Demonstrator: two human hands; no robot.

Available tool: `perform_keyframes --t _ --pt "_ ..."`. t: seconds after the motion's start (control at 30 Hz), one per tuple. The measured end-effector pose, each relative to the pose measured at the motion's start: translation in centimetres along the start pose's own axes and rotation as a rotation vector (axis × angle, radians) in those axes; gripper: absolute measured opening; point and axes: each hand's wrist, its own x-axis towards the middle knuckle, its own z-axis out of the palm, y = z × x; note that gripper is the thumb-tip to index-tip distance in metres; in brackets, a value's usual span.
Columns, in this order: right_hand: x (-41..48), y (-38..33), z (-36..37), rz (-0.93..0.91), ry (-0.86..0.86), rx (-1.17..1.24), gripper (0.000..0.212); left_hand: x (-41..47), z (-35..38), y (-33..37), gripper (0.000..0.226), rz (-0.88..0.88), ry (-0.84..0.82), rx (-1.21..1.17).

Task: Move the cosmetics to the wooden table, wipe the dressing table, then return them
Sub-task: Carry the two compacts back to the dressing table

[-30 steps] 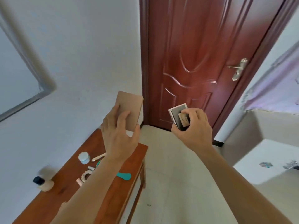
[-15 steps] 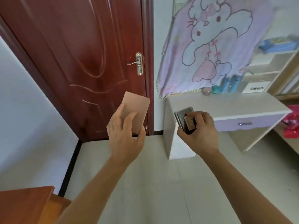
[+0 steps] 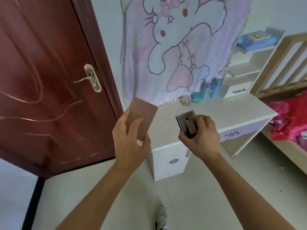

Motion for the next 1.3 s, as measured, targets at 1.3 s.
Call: perform_keyframes --t 1.3 --pt "32.5 24.7 30.8 -0.028 -0.585 -0.020 0.043 15.5 43.9 -9.8 0.054 -0.545 -0.396 0.198"
